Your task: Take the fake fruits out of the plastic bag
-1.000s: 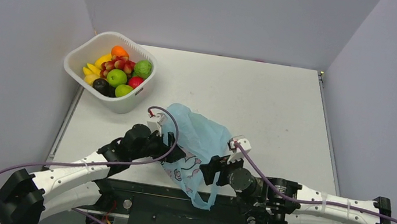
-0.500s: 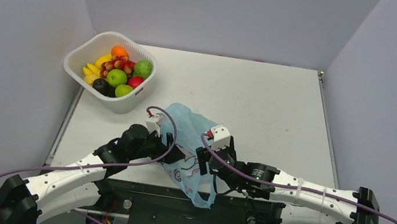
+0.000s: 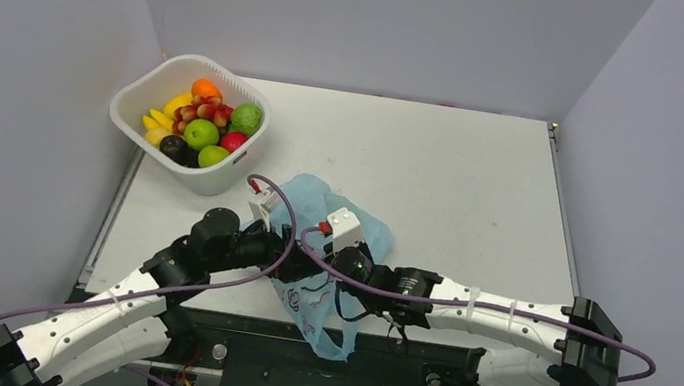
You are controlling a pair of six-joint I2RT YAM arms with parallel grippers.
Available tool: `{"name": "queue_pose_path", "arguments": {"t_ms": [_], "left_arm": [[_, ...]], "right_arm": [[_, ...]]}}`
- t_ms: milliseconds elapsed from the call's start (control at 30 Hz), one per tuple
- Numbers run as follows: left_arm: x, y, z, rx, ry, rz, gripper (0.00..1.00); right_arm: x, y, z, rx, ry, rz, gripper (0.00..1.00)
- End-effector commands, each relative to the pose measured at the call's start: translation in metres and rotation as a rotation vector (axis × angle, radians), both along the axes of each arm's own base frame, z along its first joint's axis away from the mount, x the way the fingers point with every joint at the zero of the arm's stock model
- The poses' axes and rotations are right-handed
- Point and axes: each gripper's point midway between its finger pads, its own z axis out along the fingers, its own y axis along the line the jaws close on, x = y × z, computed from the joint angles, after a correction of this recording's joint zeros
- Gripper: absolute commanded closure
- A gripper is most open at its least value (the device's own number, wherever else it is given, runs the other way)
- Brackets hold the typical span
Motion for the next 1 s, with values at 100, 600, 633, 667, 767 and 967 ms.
{"name": "queue_pose_path", "arguments": {"t_ms": [100,600,633,667,767,967], "left_arm": [[-0.021,-0.009,0.041,-0.121,-0.095,-0.128,0.21],[-0.011,-0.017,0.029,0.070,-0.213,-0.095,0.23],[-0.003,-0.013,0.023,0.110,-0.207,-0.045,0.23],[-0.001,-0.013,0.017,0.132,-0.189,-0.024,0.23],[0.018,0.001,-0.005,0.194,-0.143,0.124,0.23],[0.044,0.020,-0.012,0.179,-0.092,0.356,0.24]], "right_arm": [[0.024,0.014,0.058,0.134,-0.117,-0.080,1.00],[0.011,0.032,0.108,0.506,0.050,0.017,1.00],[0.012,0.032,0.110,0.517,0.051,0.016,1.00],[0.011,0.033,0.111,0.524,0.057,0.022,1.00],[0.010,0.034,0.111,0.531,0.065,0.026,1.00],[0.008,0.029,0.110,0.552,0.082,0.010,1.00]]}}
